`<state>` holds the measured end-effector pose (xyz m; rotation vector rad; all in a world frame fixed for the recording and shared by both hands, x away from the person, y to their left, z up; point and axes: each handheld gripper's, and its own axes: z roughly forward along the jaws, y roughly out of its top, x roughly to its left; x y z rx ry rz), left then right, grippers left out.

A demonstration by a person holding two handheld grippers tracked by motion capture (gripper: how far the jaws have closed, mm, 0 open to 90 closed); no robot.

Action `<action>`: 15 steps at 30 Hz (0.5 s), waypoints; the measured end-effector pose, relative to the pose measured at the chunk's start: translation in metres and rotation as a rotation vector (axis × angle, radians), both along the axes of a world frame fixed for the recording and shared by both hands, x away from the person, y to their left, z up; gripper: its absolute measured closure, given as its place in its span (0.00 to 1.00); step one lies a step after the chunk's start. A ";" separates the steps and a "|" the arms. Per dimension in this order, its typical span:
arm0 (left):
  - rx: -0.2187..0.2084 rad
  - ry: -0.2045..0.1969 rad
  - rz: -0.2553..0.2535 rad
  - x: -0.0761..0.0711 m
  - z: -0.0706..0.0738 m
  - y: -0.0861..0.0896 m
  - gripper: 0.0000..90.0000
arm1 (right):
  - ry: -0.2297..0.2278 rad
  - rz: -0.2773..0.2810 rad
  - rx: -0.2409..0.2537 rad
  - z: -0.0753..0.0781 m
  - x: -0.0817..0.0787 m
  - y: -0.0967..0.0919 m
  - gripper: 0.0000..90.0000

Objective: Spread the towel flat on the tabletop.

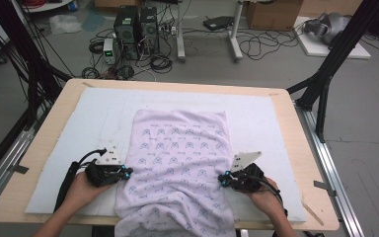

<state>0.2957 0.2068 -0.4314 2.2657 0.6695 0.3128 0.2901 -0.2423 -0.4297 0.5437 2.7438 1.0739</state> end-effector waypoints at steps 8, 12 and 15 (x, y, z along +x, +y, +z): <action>0.017 -0.066 0.122 0.031 0.005 -0.010 0.99 | -0.057 -0.151 -0.013 0.005 0.026 -0.011 0.95; 0.014 -0.037 0.142 0.039 -0.001 -0.009 0.97 | -0.035 -0.140 -0.031 -0.002 0.031 -0.007 0.93; -0.010 -0.039 0.143 0.036 0.003 -0.006 0.89 | -0.056 -0.149 0.001 0.003 0.028 -0.010 0.89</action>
